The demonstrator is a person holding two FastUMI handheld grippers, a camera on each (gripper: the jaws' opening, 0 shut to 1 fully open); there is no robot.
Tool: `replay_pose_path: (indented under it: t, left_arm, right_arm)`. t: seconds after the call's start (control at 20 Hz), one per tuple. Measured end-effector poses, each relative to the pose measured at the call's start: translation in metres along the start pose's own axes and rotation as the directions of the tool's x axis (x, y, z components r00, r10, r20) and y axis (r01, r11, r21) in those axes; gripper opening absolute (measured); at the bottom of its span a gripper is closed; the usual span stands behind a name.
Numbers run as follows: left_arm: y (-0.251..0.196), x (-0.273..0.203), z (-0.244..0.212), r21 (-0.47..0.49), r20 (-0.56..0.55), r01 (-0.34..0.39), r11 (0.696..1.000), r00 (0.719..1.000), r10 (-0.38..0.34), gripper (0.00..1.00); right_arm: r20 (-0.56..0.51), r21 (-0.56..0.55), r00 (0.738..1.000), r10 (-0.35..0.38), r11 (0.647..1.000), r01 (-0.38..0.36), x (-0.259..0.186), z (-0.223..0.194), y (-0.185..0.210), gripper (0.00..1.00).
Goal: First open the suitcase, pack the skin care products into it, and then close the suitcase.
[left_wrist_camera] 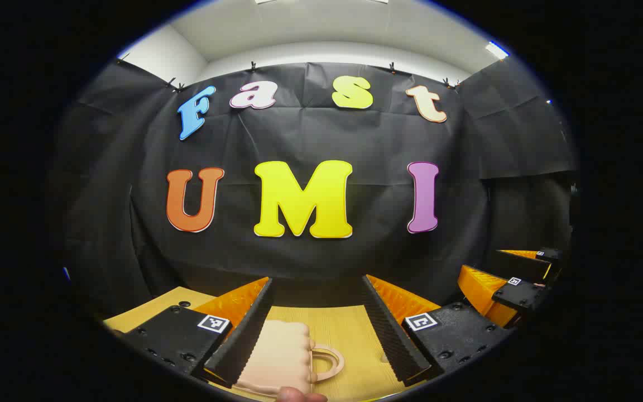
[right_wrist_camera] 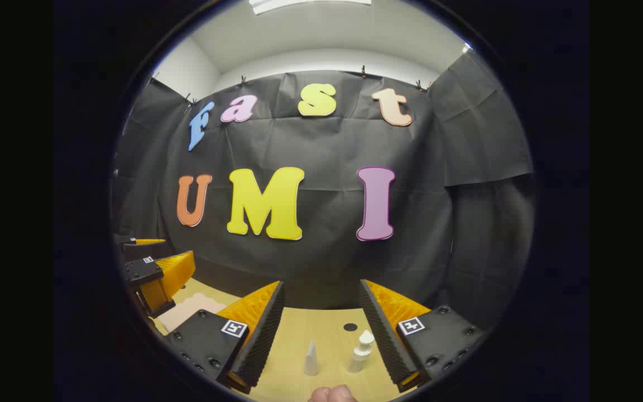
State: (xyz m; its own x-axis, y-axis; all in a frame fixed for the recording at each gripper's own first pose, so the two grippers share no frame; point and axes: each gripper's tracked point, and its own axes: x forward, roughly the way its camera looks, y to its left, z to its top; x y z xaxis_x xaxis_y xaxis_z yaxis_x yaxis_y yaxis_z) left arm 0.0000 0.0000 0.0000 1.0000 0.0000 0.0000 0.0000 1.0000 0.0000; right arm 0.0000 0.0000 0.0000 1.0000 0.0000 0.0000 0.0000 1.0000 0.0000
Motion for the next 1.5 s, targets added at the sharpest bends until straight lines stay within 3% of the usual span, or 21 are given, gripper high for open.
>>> replay_pose_path:
  t: [0.45, 0.9, 1.2, 1.3, 1.5]
  left_arm:
    - [-0.008, 0.005, -0.008, 0.015, -0.016, 0.001, 1.0, 1.0, -0.001, 0.98]
    - [-0.013, 0.009, -0.019, 0.031, -0.045, -0.003, 1.0, 0.999, 0.004, 0.98]
    - [-0.034, 0.004, -0.052, 0.108, -0.125, 0.074, 0.991, 0.99, -0.061, 0.98]
    - [-0.047, 0.003, -0.084, 0.121, -0.2, 0.126, 0.985, 0.975, -0.1, 0.98]
    - [-0.052, -0.004, -0.159, 0.249, -0.394, 0.188, 0.95, 0.916, -0.078, 0.98]
  right_arm:
    - [-0.015, 0.013, 0.999, -0.042, 0.999, 0.043, 0.001, -0.004, -0.014, 0.8]
    - [-0.034, 0.022, 0.999, -0.026, 0.999, 0.027, 0.002, -0.009, -0.014, 0.79]
    - [-0.068, 0.004, 0.997, -0.045, 0.999, 0.045, -0.001, -0.019, -0.028, 0.8]
    - [-0.093, -0.007, 0.994, -0.06, 0.998, 0.06, -0.004, -0.026, -0.036, 0.8]
    - [-0.147, -0.04, 0.984, -0.099, 0.995, 0.095, -0.009, -0.034, -0.055, 0.77]
